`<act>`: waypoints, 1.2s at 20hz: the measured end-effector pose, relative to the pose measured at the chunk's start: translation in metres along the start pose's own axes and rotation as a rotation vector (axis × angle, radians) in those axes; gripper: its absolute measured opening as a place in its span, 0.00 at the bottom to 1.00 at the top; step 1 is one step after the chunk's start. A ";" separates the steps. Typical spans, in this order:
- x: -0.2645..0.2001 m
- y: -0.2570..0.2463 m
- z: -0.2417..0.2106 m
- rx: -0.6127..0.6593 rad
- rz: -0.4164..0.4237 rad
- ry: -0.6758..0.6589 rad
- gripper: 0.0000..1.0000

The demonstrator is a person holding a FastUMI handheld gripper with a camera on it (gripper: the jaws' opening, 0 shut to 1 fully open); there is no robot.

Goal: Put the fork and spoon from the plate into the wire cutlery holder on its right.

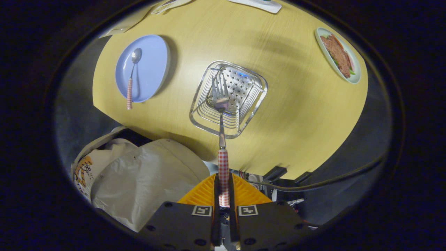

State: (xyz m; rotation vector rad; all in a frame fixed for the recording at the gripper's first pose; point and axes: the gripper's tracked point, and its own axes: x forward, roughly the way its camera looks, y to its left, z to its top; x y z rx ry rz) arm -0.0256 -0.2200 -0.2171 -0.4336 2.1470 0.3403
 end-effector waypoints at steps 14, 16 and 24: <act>0.007 -0.001 0.015 0.025 0.013 -0.015 0.20; 0.004 0.003 0.017 0.035 0.031 -0.056 0.37; -0.007 -0.005 0.020 0.088 0.047 -0.132 0.52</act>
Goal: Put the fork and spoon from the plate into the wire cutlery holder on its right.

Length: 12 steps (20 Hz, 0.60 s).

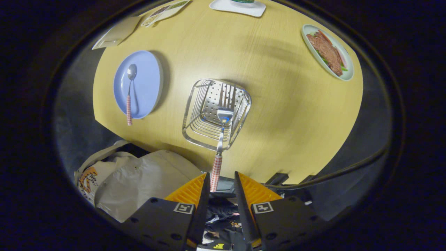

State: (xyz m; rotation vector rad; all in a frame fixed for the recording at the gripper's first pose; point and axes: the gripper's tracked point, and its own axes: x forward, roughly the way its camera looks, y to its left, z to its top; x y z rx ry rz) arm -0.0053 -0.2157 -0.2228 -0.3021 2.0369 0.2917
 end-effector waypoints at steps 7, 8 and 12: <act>-0.024 0.025 0.005 0.045 0.083 -0.266 0.70; -0.027 0.028 0.008 0.063 0.103 -0.333 0.85; -0.053 0.042 0.013 0.149 0.139 -0.619 1.00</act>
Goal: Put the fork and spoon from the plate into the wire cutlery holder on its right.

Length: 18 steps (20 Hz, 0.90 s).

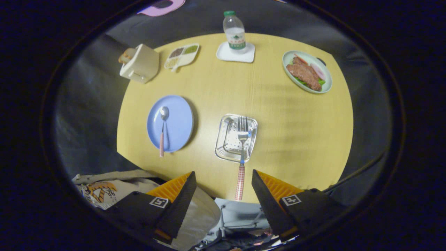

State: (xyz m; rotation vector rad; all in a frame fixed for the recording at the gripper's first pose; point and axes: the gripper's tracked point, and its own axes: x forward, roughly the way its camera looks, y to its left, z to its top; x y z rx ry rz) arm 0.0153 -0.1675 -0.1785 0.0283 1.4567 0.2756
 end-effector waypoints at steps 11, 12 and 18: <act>-0.039 0.106 0.028 -0.083 0.021 -0.712 1.00; -0.038 0.118 0.030 -0.078 0.024 -0.761 1.00; 0.016 0.175 0.025 -0.098 0.019 -0.834 1.00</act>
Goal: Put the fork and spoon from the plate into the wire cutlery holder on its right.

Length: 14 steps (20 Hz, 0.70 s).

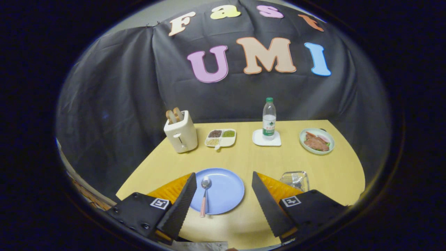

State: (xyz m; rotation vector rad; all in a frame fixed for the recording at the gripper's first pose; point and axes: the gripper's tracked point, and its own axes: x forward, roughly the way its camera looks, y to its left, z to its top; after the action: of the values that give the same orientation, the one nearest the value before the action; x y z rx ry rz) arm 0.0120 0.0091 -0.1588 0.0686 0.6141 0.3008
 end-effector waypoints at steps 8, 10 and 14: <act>0.069 0.030 -0.075 -0.108 0.036 0.195 1.00; 0.079 0.033 -0.094 -0.129 0.048 0.274 0.99; 0.097 0.035 -0.122 -0.166 0.047 0.394 0.95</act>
State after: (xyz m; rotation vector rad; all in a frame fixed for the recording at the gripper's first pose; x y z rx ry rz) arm 0.0076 0.0681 -0.3069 -0.1398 0.9765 0.4146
